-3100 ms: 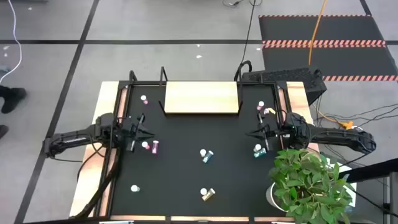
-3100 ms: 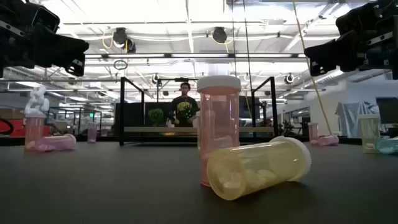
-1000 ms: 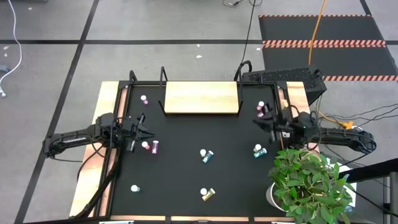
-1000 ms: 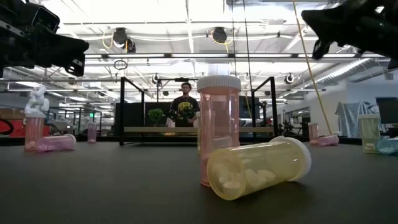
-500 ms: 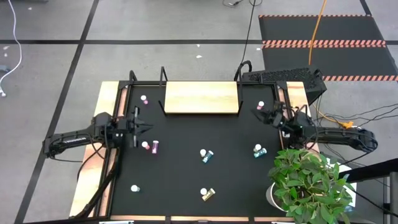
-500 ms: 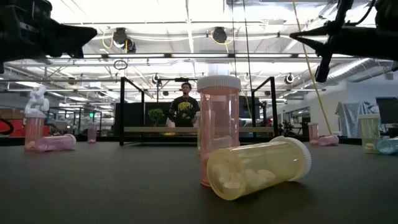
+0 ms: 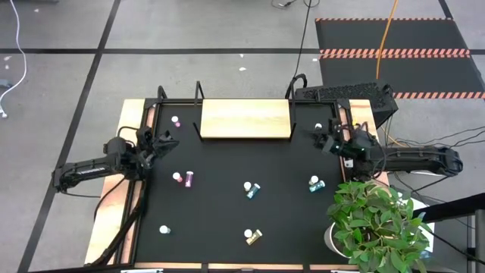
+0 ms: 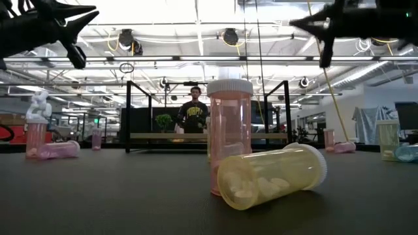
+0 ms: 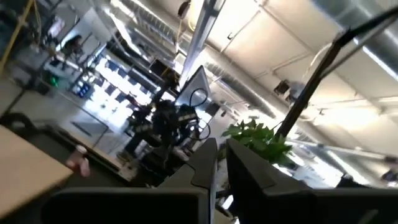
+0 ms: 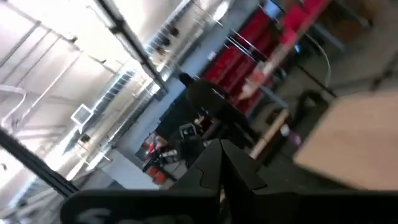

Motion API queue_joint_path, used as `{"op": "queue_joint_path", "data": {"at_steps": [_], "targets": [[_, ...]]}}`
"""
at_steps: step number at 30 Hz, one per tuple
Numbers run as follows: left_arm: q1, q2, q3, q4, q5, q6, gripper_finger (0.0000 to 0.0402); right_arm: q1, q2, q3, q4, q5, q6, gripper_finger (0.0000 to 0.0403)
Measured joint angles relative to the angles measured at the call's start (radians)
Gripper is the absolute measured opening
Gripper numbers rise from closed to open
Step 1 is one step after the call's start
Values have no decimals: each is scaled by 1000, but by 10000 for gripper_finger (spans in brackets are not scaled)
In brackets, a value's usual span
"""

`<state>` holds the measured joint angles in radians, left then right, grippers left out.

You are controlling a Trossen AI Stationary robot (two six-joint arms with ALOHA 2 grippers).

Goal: Pick and place medicine bottles onto shelf by color
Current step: Put the top left pink pill bottle on the shelf

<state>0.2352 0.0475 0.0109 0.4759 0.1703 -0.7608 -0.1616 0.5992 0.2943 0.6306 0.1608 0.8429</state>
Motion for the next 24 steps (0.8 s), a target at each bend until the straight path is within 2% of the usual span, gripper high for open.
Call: {"op": "queue_joint_path", "data": {"at_steps": [6,9,11,14,16,19,24], "targets": [[0,0,0,-1,-1,7,37,-1,12,29,135,3,-208,0],[0,0,0,-1,-39,-13,37,-10,11,31,247,42,-193,0],[0,0,0,6,-81,-31,37,-25,8,32,248,50,-158,0],[0,0,0,16,-120,-51,37,-57,15,32,178,29,8,3],[0,8,0,39,-120,-41,37,-81,20,32,123,-56,73,12],[0,33,10,51,-128,-66,37,-100,22,51,3,-184,80,38],[-11,144,85,14,-207,-39,37,-136,22,105,-196,-287,21,93]]}}
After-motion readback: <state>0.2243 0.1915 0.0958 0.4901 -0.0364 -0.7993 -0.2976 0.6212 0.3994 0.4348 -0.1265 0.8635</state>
